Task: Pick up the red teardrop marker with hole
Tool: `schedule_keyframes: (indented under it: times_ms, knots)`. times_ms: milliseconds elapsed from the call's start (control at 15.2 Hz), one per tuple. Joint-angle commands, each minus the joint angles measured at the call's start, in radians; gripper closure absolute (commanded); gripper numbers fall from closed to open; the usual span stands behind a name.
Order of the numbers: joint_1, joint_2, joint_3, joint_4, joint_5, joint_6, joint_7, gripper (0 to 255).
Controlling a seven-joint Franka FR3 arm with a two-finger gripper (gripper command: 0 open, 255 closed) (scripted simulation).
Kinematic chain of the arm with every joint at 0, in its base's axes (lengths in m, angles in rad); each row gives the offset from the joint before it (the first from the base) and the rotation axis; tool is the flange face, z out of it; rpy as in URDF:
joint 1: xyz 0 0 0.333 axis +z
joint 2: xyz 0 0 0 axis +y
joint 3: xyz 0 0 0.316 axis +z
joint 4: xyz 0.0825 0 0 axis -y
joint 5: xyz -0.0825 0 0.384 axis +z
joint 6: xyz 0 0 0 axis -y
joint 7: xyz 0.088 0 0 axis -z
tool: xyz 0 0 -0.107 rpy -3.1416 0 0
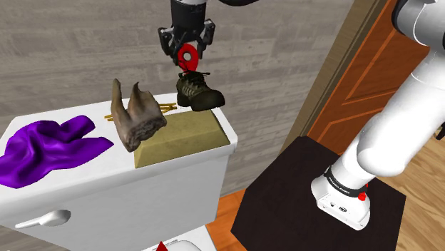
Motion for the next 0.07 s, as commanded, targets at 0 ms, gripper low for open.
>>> schedule_keyframes:
  times_ms: [0]
  knots:
    - [0.001,0.002,0.001,0.010,0.000,-0.009,-0.001,255]
